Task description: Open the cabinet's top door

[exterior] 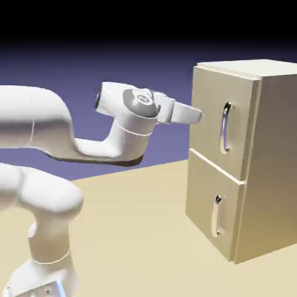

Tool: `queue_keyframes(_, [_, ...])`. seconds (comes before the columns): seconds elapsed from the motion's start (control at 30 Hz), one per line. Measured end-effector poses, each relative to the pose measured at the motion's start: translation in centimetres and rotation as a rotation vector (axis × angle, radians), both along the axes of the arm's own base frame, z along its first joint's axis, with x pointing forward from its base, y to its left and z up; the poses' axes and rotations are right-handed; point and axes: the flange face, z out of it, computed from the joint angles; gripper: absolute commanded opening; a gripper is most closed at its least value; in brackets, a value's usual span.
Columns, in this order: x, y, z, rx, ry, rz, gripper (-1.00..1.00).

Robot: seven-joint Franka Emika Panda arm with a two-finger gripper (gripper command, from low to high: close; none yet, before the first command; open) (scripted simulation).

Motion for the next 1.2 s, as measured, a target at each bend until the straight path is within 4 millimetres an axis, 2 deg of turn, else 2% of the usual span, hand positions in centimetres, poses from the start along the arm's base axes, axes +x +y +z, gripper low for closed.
queue_keyframes(0.43, [1.8,-3.5,-4.0,0.077,-0.168,0.016,0.00])
queue_keyframes(0.6, [3.0,-4.6,-6.2,0.114,-0.228,0.034,0.00])
queue_keyframes(0.67, [3.1,-4.6,-6.3,0.116,-0.231,0.036,0.00])
queue_keyframes(0.8, [7.2,-4.4,-6.3,0.117,-0.231,0.036,0.00])
queue_keyframes(0.83, [8.1,-4.3,-6.3,0.116,-0.231,0.036,-1.00])
queue_keyframes(1.07, [7.2,-3.8,-6.3,0.114,-0.232,-0.002,-1.00])
queue_keyframes(1.2, [5.1,-2.4,-6.3,0.102,-0.238,-0.090,-1.00])
